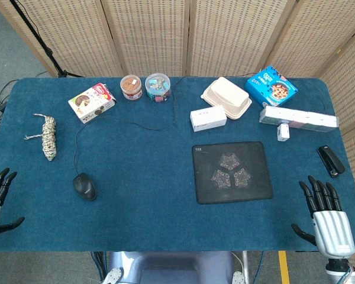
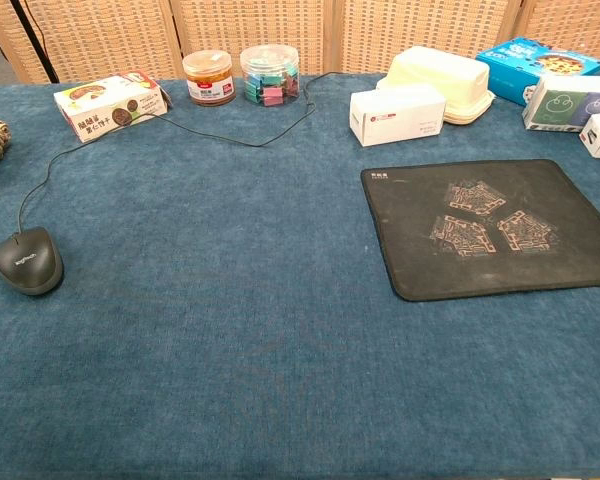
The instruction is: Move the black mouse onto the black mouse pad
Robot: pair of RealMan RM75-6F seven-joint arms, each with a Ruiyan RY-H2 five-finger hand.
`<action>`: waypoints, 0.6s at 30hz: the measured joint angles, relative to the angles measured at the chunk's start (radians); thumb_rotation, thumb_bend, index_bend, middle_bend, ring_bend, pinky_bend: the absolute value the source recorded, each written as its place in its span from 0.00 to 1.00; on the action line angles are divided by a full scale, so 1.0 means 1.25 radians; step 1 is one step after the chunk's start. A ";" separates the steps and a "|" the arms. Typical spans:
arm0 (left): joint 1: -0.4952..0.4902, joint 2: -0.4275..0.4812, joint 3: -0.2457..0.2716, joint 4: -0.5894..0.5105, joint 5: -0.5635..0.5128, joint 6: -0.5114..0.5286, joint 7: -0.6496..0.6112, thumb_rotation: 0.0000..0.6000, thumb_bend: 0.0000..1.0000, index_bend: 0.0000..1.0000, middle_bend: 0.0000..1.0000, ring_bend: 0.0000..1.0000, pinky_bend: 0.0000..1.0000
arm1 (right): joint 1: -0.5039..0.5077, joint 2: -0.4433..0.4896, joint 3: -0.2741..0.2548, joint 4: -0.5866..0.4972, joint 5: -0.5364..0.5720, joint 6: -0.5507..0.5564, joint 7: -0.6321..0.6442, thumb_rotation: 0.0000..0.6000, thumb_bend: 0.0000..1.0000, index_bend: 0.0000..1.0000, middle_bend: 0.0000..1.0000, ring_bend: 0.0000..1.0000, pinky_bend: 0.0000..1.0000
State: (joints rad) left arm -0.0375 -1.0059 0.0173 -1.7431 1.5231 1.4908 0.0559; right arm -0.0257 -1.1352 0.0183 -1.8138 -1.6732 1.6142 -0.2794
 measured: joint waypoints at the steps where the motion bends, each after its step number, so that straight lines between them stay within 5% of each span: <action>1: 0.000 0.001 0.000 0.000 0.000 0.000 -0.001 1.00 0.00 0.00 0.00 0.00 0.00 | -0.001 0.000 0.000 0.000 0.000 0.001 0.001 1.00 0.00 0.00 0.00 0.00 0.00; 18: -0.011 0.018 0.001 0.008 -0.002 -0.026 -0.047 1.00 0.00 0.00 0.00 0.00 0.00 | 0.001 0.006 -0.002 -0.003 0.005 -0.008 0.024 1.00 0.00 0.00 0.00 0.00 0.00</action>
State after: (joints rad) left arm -0.0511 -0.9831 0.0183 -1.7335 1.5209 1.4589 -0.0024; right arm -0.0245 -1.1273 0.0158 -1.8171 -1.6674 1.6039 -0.2492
